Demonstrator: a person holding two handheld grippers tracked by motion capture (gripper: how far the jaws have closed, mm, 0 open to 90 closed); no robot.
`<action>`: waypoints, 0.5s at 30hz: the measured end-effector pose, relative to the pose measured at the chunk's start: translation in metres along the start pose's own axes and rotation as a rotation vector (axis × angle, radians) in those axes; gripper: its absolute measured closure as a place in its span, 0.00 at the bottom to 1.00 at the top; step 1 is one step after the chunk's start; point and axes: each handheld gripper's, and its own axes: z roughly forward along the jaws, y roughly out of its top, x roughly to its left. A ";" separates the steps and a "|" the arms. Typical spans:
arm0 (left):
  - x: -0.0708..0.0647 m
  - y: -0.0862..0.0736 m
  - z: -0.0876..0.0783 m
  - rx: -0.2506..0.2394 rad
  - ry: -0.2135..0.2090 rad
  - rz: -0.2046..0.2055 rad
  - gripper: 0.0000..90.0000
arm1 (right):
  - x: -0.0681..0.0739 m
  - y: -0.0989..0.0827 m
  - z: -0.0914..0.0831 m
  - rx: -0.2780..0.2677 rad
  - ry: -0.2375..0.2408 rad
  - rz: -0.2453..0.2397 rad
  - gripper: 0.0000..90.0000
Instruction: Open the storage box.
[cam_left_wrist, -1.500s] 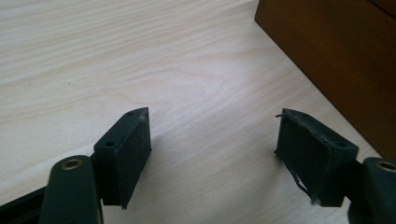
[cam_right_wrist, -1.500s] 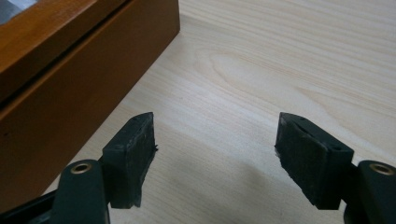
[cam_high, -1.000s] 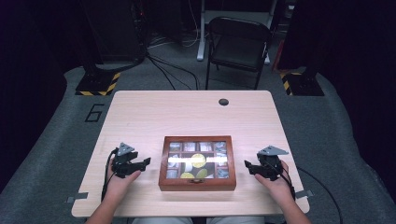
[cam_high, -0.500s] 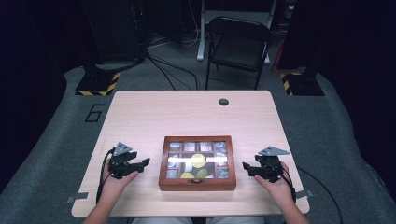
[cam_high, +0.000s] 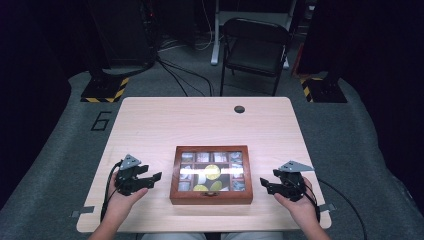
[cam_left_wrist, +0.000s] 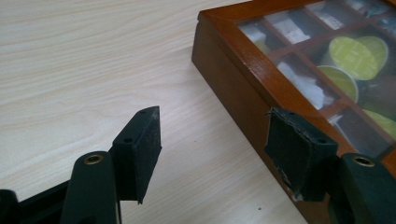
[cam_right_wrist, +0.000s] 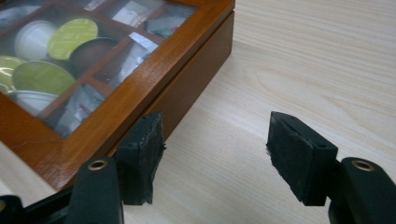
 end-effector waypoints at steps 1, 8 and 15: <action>-0.001 0.000 -0.001 -0.003 0.000 -0.002 0.39 | 0.001 0.000 -0.002 -0.002 0.008 0.005 0.40; -0.008 0.001 -0.007 -0.020 -0.025 0.009 0.40 | 0.008 -0.001 -0.009 -0.012 0.028 0.004 0.39; -0.016 0.000 -0.012 -0.013 -0.045 0.019 0.43 | 0.012 -0.003 -0.013 -0.021 0.030 0.003 0.39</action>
